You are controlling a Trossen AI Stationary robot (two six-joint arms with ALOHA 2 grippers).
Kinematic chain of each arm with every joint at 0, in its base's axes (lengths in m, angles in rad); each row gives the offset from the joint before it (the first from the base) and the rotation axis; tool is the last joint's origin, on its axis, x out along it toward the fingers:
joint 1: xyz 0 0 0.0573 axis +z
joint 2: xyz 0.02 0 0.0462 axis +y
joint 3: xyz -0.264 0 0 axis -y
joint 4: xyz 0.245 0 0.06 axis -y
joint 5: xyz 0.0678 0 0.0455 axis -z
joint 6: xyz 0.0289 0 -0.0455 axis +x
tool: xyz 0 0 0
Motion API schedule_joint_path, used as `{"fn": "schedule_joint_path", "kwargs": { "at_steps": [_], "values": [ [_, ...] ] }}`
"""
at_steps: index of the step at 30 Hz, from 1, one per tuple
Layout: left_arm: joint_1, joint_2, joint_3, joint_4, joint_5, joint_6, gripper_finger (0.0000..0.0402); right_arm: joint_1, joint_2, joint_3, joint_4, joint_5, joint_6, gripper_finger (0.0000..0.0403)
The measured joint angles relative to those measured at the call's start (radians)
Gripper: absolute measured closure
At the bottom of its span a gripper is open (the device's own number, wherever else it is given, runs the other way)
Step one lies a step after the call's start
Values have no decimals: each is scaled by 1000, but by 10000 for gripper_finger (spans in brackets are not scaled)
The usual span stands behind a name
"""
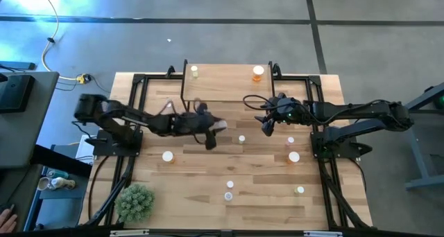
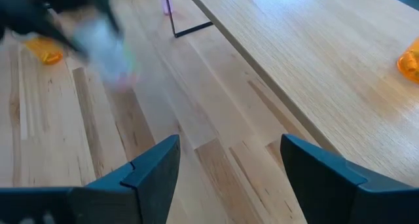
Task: Pick and place medicine bottles onto shelf by color
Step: Put the top left white pill bottle on the shelf
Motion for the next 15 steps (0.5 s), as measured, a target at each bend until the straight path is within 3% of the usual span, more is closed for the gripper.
{"fn": "schedule_joint_path", "kwargs": {
  "at_steps": [9,15],
  "values": [
    [179,-153,74,-8,-62,109,255,0,0,0,0,0,3,146],
    [313,-135,264,-252,-55,112,255,0,0,0,0,0,21,146]
  ]
}}
